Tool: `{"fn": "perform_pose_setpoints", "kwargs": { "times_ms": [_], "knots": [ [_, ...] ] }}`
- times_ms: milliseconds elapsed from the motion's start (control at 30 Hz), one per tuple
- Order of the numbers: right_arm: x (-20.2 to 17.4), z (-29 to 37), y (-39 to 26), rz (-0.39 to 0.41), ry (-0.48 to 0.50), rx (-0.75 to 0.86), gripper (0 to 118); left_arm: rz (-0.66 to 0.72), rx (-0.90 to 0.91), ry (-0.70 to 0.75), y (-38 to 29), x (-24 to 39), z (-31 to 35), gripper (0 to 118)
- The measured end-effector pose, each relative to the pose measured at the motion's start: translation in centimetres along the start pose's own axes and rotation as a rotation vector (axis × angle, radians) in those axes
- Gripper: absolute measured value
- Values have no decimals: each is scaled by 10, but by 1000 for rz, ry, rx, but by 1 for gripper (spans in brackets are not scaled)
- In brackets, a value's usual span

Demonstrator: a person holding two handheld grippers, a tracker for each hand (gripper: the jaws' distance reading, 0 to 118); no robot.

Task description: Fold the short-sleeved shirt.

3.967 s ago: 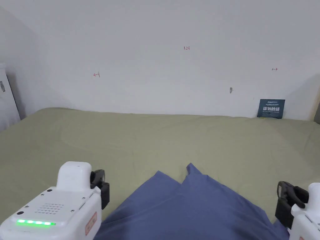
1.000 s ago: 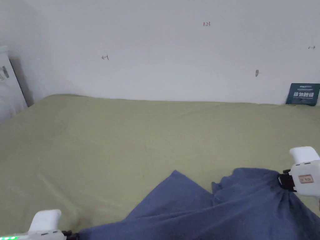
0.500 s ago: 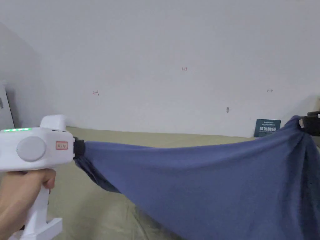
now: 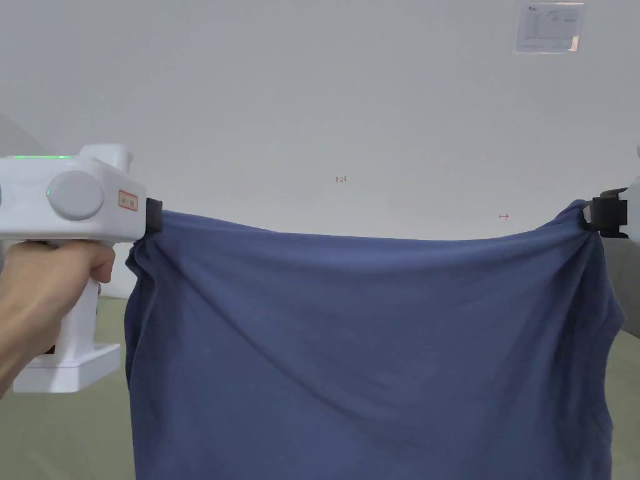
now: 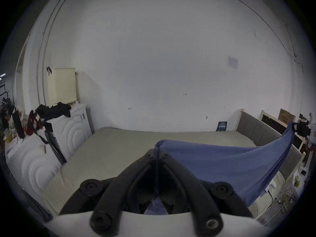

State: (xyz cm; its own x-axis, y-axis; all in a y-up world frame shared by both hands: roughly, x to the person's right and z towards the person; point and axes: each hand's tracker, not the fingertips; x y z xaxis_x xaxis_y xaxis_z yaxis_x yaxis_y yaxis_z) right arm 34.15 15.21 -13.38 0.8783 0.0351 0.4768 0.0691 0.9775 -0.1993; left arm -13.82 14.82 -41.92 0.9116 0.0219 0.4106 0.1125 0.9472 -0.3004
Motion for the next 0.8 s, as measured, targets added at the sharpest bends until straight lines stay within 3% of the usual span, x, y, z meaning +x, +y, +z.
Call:
{"fn": "perform_pose_setpoints", "kwargs": {
  "times_ms": [133,433,800],
  "knots": [
    [-2,-22,9,-44,17,-6,2,-53,-9,21,10,2,-16,0],
    [-10,-89,46,27,-17,-11,2,-75,1,84,47,12,-69,0],
    [-9,-193,117,51,-69,7,2,-60,32,160,113,31,-161,0]
  ]
}}
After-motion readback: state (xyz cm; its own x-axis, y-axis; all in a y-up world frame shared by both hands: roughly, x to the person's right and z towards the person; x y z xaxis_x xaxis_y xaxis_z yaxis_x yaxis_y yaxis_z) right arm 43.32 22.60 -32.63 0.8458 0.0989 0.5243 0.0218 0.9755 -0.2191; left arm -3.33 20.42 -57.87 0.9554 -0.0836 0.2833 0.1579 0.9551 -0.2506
